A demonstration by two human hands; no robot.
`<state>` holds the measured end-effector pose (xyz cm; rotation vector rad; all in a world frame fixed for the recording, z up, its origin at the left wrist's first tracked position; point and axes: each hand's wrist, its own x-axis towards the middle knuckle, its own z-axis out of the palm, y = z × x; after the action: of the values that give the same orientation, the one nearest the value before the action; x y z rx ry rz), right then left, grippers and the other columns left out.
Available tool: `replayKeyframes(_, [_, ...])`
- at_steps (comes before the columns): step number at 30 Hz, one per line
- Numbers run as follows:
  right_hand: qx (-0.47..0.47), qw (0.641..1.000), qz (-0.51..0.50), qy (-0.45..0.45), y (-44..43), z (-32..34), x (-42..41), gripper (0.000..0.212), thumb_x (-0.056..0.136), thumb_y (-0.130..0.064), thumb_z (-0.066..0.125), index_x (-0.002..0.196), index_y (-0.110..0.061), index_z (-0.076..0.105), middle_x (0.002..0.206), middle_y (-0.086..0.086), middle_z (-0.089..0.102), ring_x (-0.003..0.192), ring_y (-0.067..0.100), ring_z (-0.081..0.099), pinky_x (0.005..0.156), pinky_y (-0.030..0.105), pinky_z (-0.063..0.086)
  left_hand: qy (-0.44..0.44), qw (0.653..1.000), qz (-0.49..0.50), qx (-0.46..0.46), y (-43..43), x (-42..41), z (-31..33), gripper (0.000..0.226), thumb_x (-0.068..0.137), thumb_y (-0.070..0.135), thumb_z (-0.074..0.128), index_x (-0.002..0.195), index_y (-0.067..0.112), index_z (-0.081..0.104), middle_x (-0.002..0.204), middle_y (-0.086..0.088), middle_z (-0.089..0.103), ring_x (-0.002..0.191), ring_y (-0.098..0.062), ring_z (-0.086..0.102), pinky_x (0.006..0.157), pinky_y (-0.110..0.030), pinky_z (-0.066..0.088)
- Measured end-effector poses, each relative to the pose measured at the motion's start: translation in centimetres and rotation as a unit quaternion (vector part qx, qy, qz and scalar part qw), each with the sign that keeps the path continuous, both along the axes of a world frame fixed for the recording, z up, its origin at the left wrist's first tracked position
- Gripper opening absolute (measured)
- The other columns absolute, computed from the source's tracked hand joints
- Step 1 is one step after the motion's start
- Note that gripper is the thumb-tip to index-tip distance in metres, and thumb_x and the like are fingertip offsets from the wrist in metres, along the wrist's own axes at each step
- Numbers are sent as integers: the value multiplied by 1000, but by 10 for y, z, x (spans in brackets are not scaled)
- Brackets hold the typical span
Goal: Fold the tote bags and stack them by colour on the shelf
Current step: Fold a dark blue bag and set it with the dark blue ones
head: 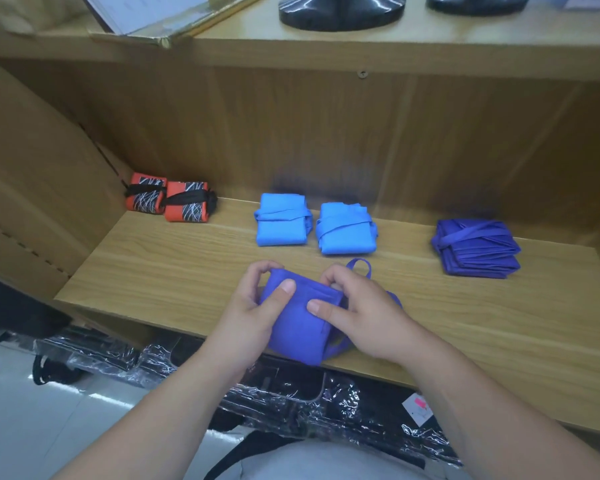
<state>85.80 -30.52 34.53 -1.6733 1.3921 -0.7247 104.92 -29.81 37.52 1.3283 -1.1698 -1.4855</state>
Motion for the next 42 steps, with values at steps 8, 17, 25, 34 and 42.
replayKeyframes(8, [-51,998,-35,3,6,17,3,37,79,-73,51,102,-43,54,89,-16,68,92,12,63,94,53,47,16,997,67,-42,-6,-8,13,26,91,8,70,115,17,65,90,-8,76,74,-16,71,65,-30,59])
replayKeyframes(17, [-83,984,-56,151,8,18,-38,14,79,-47,79,86,-45,67,91,-18,65,96,0,54,102,43,39,-16,982,170,-84,-32,18,18,12,90,13,73,100,11,67,79,4,75,70,-9,68,64,-21,55])
replayKeyframes(25, [65,981,-40,-177,12,41,-37,14,99,0,57,88,-8,63,75,5,73,76,24,72,80,35,55,-53,986,148,-61,-27,25,2,8,91,14,73,95,15,66,75,4,74,66,-8,67,61,-23,54])
replayKeyframes(34, [118,986,111,-31,18,56,-25,20,97,-35,65,106,-17,61,82,2,75,53,17,66,69,35,54,1,963,262,-65,-51,5,7,7,94,19,70,92,15,65,83,0,72,75,-13,66,71,-30,54])
replayKeyframes(42, [-37,992,61,102,9,45,-25,94,68,-102,14,95,-23,57,86,-1,63,82,16,58,83,44,49,204,960,191,-21,-45,-17,63,17,100,21,59,109,11,69,102,-4,78,87,-15,74,72,-29,61])
